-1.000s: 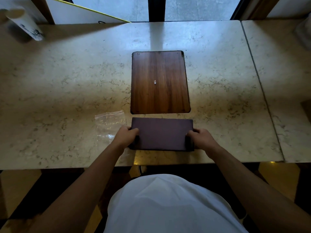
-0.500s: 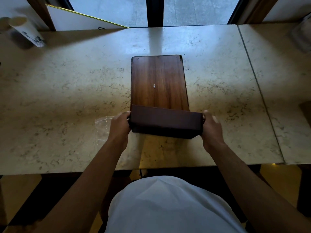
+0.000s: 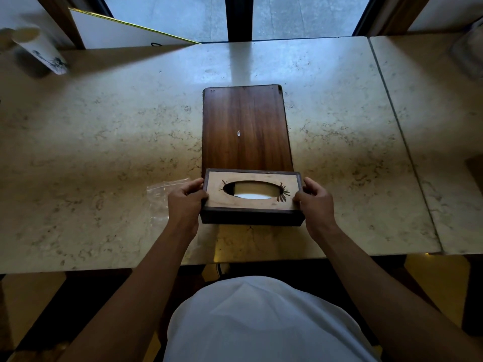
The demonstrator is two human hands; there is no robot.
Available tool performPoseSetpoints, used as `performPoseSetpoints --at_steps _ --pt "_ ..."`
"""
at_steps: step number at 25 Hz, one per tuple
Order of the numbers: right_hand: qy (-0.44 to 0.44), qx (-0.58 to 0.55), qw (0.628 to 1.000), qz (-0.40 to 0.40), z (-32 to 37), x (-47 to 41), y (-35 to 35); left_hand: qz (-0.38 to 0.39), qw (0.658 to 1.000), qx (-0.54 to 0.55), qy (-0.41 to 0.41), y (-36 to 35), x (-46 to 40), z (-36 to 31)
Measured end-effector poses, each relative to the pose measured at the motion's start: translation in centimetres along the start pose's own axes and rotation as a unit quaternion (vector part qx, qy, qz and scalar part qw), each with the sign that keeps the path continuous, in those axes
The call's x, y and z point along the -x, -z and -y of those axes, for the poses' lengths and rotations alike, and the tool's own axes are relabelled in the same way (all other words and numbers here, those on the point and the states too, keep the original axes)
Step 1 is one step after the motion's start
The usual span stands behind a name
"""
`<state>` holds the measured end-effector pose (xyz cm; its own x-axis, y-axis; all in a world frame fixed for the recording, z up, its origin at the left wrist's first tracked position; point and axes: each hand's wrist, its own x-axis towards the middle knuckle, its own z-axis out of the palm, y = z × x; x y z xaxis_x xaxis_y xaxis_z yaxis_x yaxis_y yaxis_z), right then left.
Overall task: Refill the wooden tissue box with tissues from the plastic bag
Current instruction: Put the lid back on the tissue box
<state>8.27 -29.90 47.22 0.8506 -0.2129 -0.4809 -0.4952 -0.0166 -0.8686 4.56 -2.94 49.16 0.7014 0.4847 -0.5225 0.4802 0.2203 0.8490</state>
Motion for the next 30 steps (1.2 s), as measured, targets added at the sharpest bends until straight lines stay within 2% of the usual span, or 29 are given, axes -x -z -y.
performPoseSetpoints --at_steps 3,8,16,30 --pt "0.035 0.023 0.999 0.014 -0.7 -0.1 0.2 -0.005 1.0 -0.012 0.016 -0.1 -0.2 1.2" --pt "0.031 0.031 0.999 0.025 -1.6 -1.0 0.8 0.007 0.999 -0.014 0.031 0.0 0.0 3.2" --pt "0.019 0.019 1.0 0.016 -2.8 -0.9 0.8 0.022 0.999 -0.034 0.001 0.4 0.0 3.8" --pt "0.023 0.071 0.997 0.031 -2.4 -0.9 0.9 0.034 0.993 -0.105 -0.041 1.0 0.2 3.8"
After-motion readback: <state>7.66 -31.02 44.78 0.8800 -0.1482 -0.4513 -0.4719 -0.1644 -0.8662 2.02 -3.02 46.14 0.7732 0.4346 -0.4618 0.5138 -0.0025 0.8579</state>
